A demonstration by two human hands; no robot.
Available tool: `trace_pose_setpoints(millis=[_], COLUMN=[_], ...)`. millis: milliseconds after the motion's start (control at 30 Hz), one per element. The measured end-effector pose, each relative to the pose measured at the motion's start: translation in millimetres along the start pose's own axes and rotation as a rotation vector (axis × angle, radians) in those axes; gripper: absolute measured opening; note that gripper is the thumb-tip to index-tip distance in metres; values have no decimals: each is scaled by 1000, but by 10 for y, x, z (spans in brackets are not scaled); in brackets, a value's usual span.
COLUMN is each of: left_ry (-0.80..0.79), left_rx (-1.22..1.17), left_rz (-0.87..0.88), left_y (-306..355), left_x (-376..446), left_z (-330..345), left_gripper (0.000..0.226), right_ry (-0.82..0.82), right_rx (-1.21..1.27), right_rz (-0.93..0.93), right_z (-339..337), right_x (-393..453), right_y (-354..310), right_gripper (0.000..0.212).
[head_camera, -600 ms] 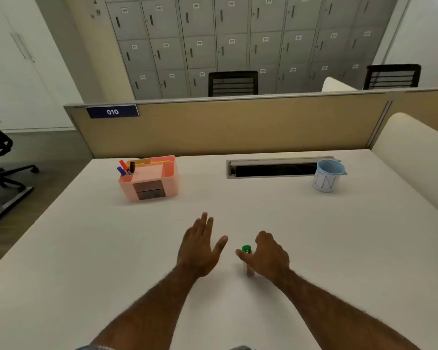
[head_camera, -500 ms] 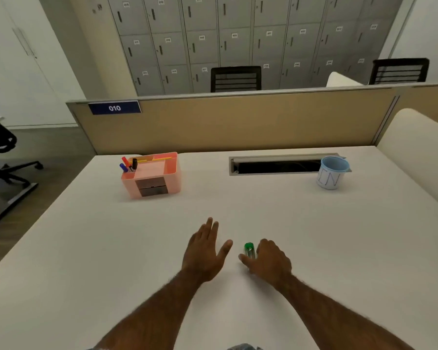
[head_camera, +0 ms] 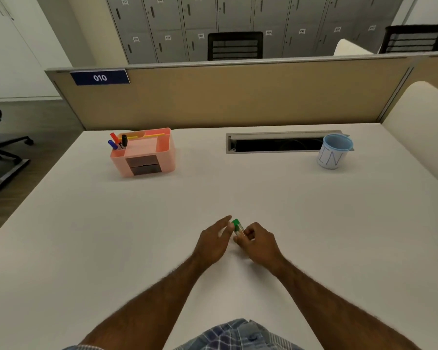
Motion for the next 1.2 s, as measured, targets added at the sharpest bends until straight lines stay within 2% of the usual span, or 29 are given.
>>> trace_pose_setpoints(millis=[133, 267, 400, 633, 833, 900, 1000, 1200], left_ry=[146, 166, 185, 271, 290, 291, 313, 223], left_rx=[-401, -638, -844, -929, -641, -695, -921, -952], left_rz=[-64, -115, -245, -352, -193, -231, -355, -286], left_y=[149, 270, 298, 341, 373, 365, 342, 343], left_x=[7, 52, 87, 97, 106, 127, 157, 211], left_z=[-19, -71, -78, -59, -90, -96, -136, -220], left_gripper=[27, 16, 13, 9, 22, 19, 18, 14], right_ry=[-146, -228, -266, -223, -180, -169, -152, -165], right_rx=[253, 315, 444, 461, 409, 412, 341, 324], right_rz=[0, -51, -40, 2, -23, -35, -69, -121], right_z=[-16, -18, 7, 49, 38, 43, 67, 89], right_x=[-99, -159, -144, -120, -123, -126, -136, -128], right_y=[-179, -322, -369, -387, -379, -386, -379, -354], right_gripper=[36, 37, 39, 37, 37, 35, 27, 25])
Point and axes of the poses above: each hand's wrist, its own x-axis towards the middle knuckle, its own z-axis out of the palm, y = z × x, the point moved 3 cm from there along x, towards the middle knuckle, and after that the axes turned 3 degrees about z, right-handed, at the moved point
